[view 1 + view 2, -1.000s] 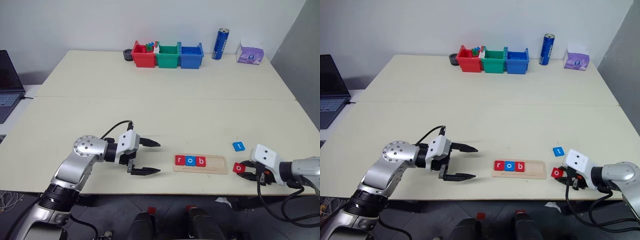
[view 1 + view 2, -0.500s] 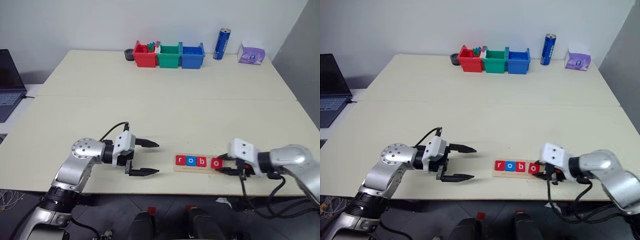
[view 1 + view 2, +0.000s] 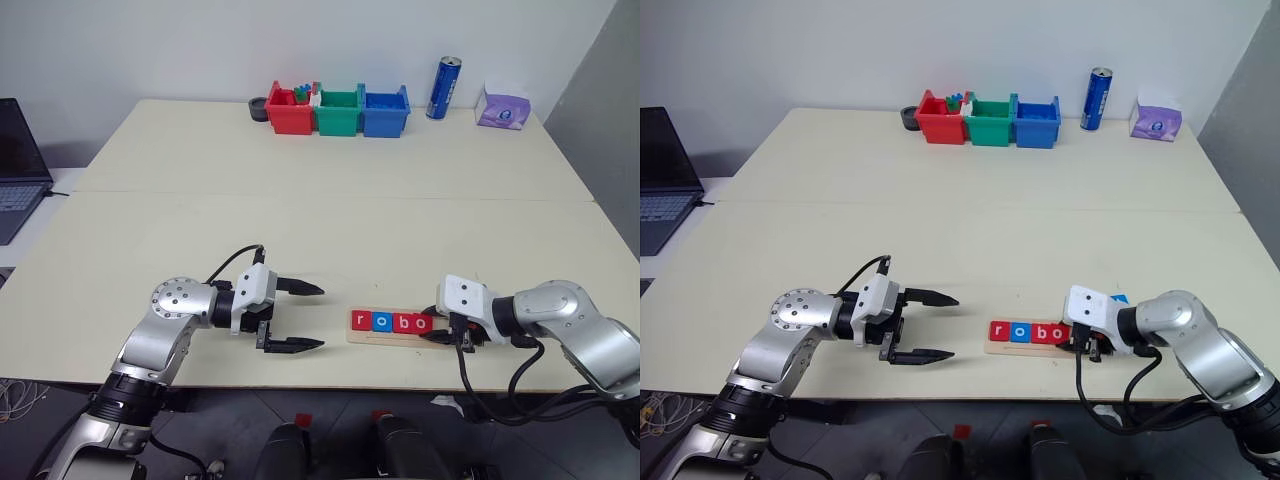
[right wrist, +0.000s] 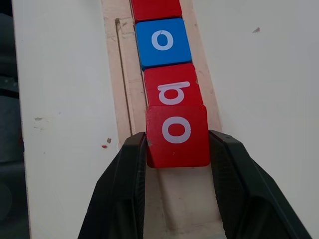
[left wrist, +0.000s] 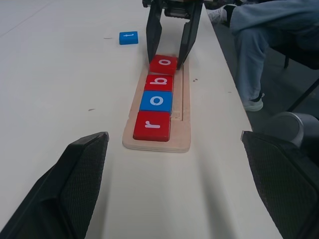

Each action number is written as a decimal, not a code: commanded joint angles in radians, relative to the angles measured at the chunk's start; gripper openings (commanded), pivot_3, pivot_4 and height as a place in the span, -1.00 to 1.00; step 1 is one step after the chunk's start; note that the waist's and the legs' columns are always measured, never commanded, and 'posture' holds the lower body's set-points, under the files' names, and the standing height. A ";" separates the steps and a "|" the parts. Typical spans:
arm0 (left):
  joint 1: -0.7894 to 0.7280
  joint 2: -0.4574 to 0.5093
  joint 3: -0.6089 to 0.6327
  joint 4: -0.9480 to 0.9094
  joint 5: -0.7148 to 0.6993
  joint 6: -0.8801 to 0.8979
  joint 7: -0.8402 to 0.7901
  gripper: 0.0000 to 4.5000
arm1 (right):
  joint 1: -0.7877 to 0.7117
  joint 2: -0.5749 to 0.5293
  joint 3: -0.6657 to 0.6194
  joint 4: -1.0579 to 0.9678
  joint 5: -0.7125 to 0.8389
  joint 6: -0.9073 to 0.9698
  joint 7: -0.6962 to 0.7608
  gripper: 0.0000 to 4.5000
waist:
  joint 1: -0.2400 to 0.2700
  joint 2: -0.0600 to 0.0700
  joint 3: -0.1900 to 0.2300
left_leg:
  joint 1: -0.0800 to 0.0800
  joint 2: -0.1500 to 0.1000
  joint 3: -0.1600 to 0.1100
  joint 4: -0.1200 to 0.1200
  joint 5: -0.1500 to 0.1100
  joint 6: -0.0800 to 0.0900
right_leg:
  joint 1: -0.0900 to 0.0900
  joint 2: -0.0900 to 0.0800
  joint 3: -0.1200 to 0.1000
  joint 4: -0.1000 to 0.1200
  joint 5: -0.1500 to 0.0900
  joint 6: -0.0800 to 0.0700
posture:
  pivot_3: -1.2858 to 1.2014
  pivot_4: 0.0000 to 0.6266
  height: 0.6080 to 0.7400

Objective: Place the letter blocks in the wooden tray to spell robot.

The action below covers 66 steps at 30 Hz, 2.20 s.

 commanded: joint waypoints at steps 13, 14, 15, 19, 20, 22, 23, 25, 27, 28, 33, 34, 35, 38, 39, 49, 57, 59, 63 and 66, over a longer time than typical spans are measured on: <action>-0.006 -0.006 0.004 -0.035 0.001 -0.009 0.013 1.00 | -0.043 0.005 -0.048 -0.042 0.030 0.031 0.044 1.00 | 0.000 0.000 0.000 | 0.000 0.000 0.000 0.000 0.000 0.000 | 0.000 0.000 0.000 0.000 0.000 0.000 | 0.03 -0.52 1.00; -0.005 -0.006 0.004 -0.036 0.001 -0.008 0.013 1.00 | -0.043 0.006 -0.055 -0.053 0.041 0.044 0.041 1.00 | 0.000 0.000 0.000 | 0.000 0.000 0.000 0.000 0.000 0.000 | 0.000 0.000 0.000 0.000 0.000 0.000 | 0.03 -0.52 1.00; -0.005 -0.006 0.005 -0.037 0.001 -0.007 0.014 1.00 | -0.041 0.009 -0.068 -0.065 0.056 0.061 0.035 1.00 | 0.000 0.000 0.000 | 0.000 0.000 0.000 0.000 0.000 0.000 | 0.000 0.000 0.000 0.000 0.000 0.000 | 0.03 -0.52 1.00; -0.001 -0.003 0.006 -0.038 0.000 -0.008 0.017 1.00 | -0.020 0.021 -0.117 -0.109 0.092 0.101 -0.005 0.92 | 0.000 0.000 0.000 | 0.000 0.000 0.000 0.000 0.000 0.000 | 0.000 0.000 0.000 0.000 0.000 0.000 | 0.03 -0.52 1.00; -0.001 -0.002 0.006 -0.036 0.001 -0.009 0.017 1.00 | -0.010 0.018 -0.128 -0.122 0.099 0.106 -0.009 0.83 | 0.000 0.000 0.000 | 0.000 0.000 0.000 0.000 0.000 0.000 | 0.000 0.000 0.000 0.000 0.000 0.000 | 0.03 -0.52 1.00; 0.002 -0.001 0.006 -0.036 0.002 -0.011 0.017 1.00 | 0.012 0.012 -0.145 -0.152 0.114 0.115 -0.017 0.59 | 0.000 0.000 0.000 | 0.000 0.000 0.000 0.000 0.000 0.000 | 0.000 0.000 0.000 0.000 0.000 0.000 | 0.03 -0.52 1.00; 0.002 -0.001 0.006 -0.036 0.002 -0.012 0.017 1.00 | 0.026 0.011 -0.150 -0.170 0.122 0.122 -0.021 0.42 | 0.000 0.000 0.000 | 0.000 0.000 -0.001 0.000 0.000 0.000 | 0.000 0.000 -0.001 0.000 0.000 0.000 | 0.03 -0.52 1.00; 0.003 -0.002 0.005 -0.036 0.004 -0.013 0.019 1.00 | 0.069 0.020 -0.146 -0.226 0.145 0.146 -0.036 0.11 | 0.001 0.000 0.000 | 0.000 0.000 -0.001 0.000 0.000 0.000 | 0.000 0.000 0.000 0.000 0.000 0.000 | 0.03 -0.52 1.00; 0.003 -0.004 0.003 -0.034 0.006 -0.014 0.020 1.00 | 0.093 0.025 -0.134 -0.253 0.153 0.159 -0.048 -0.21 | 0.001 0.000 0.000 | 0.000 0.000 -0.001 0.000 0.000 0.000 | 0.000 0.000 0.000 0.000 0.000 0.000 | 0.03 -0.52 1.00; 0.002 -0.006 0.001 -0.033 0.009 -0.015 0.020 1.00 | 0.096 0.028 -0.123 -0.255 0.151 0.167 -0.054 -0.36 | 0.000 0.000 0.000 | 0.000 0.000 -0.001 0.000 0.000 0.000 | 0.000 0.000 0.000 0.000 0.000 0.000 | 0.03 -0.52 1.00; -0.001 -0.011 -0.002 -0.033 0.015 -0.014 0.021 1.00 | 0.081 0.023 -0.085 -0.258 0.146 0.214 -0.075 -0.81 | -0.001 0.000 0.000 | 0.000 0.000 0.000 0.001 0.000 0.000 | 0.000 0.000 0.000 0.001 0.000 0.000 | 0.03 -0.52 1.00; -0.001 -0.011 -0.002 -0.033 0.015 -0.014 0.020 1.00 | 0.081 0.021 -0.082 -0.256 0.144 0.223 -0.081 -0.81 | -0.001 0.000 0.000 | 0.000 0.000 0.000 0.001 0.000 0.000 | 0.000 0.000 0.000 0.001 0.000 0.000 | 0.03 -0.52 1.00; -0.001 -0.010 -0.002 -0.033 0.016 -0.013 0.021 1.00 | 0.081 0.020 -0.078 -0.254 0.139 0.228 -0.087 -0.81 | 0.000 0.000 0.000 | 0.000 0.000 -0.001 0.000 0.000 0.000 | 0.000 0.000 -0.001 0.000 0.000 0.000 | 0.03 -0.52 1.00; -0.002 -0.010 -0.002 -0.034 0.017 -0.013 0.022 1.00 | 0.086 0.011 -0.061 -0.241 0.117 0.231 -0.101 -0.81 | 0.000 0.000 0.000 | 0.000 0.000 -0.001 0.000 0.000 0.000 | 0.000 0.000 -0.001 0.000 0.000 0.000 | 0.03 -0.52 1.00; -0.002 -0.009 -0.002 -0.034 0.017 -0.013 0.022 1.00 | 0.087 0.011 -0.056 -0.236 0.110 0.229 -0.108 -0.81 | 0.000 0.000 0.000 | 0.000 0.000 0.000 0.000 0.000 0.000 | 0.000 0.000 -0.001 0.000 0.000 0.000 | 0.03 -0.52 1.00; -0.007 -0.008 -0.002 -0.046 0.018 -0.001 0.032 1.00 | 0.061 0.011 -0.038 -0.151 0.055 0.228 -0.161 -0.81 | 0.000 0.000 0.000 | 0.000 0.000 0.000 0.000 0.000 0.000 | 0.000 0.000 0.000 0.000 0.000 0.000 | 0.03 -0.52 1.00; -0.005 -0.005 -0.002 -0.044 0.015 -0.003 0.031 1.00 | 0.069 -0.028 -0.074 -0.169 0.100 0.212 -0.110 -0.81 | 0.000 0.000 0.000 | 0.000 0.000 0.000 0.000 0.000 0.000 | 0.000 0.000 0.000 0.000 0.000 0.000 | 0.03 -0.52 1.00; -0.004 -0.003 -0.001 -0.041 0.014 -0.005 0.030 1.00 | 0.074 -0.030 -0.090 -0.202 0.140 0.231 -0.089 -0.81 | 0.000 0.000 0.000 | 0.000 0.000 0.000 0.000 0.000 0.000 | 0.000 0.000 0.000 0.000 0.000 0.000 | 0.03 -0.52 1.00; -0.002 -0.004 -0.001 -0.042 0.014 -0.005 0.030 1.00 | 0.062 -0.015 -0.118 -0.217 0.183 0.250 -0.092 -0.81 | 0.000 0.000 0.000 | 0.000 0.000 -0.001 0.000 0.000 0.000 | 0.000 0.000 -0.001 0.000 0.000 0.000 | 0.03 -0.52 1.00; -0.003 -0.008 -0.001 -0.047 0.009 0.004 0.036 1.00 | 0.044 -0.020 -0.127 -0.185 0.159 0.215 -0.107 -0.81 | 0.000 0.000 0.000 | 0.000 0.000 0.000 0.000 0.000 0.000 | 0.000 0.000 0.000 0.000 0.000 0.000 | 0.03 -0.52 1.00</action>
